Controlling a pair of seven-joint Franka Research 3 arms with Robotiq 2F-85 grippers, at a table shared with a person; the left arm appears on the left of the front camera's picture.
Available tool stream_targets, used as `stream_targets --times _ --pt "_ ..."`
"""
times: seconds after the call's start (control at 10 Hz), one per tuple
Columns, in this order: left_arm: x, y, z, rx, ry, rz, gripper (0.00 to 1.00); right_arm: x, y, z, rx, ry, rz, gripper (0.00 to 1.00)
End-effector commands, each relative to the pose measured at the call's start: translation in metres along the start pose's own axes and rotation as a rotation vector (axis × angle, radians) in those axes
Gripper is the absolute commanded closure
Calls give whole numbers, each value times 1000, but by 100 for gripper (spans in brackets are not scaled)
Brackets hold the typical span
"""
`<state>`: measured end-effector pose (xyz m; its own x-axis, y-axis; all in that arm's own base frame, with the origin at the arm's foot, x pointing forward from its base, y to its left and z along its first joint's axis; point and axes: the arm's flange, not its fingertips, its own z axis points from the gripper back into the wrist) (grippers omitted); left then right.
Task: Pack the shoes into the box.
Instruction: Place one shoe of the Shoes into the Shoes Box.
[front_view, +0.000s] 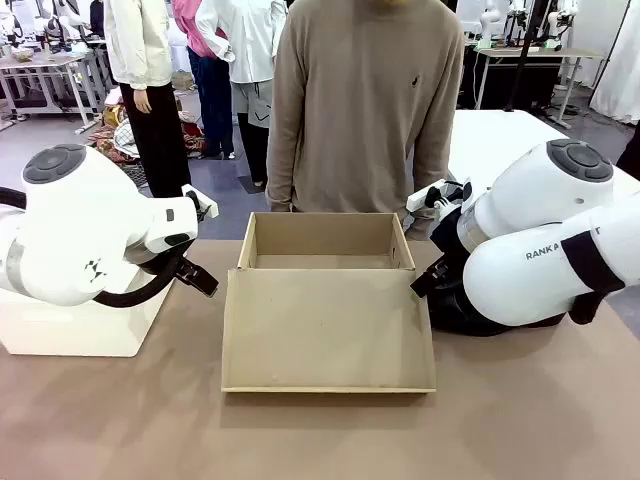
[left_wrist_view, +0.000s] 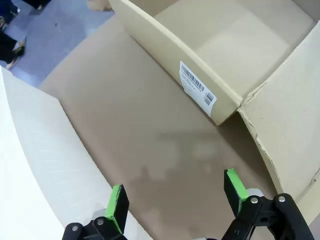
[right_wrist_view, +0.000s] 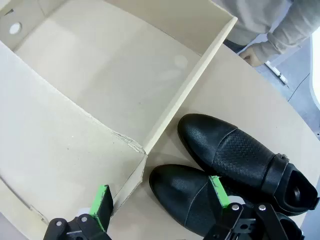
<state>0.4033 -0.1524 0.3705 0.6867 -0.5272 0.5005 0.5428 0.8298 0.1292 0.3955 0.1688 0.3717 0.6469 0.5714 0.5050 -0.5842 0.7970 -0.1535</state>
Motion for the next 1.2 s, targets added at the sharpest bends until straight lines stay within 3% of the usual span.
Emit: stream_targets --times 0.0,1.1 --pt "0 0 0 0 0 0 0 0 0 0 0 0 0 0" --pt "0 0 0 0 0 0 0 0 0 0 0 0 0 0"
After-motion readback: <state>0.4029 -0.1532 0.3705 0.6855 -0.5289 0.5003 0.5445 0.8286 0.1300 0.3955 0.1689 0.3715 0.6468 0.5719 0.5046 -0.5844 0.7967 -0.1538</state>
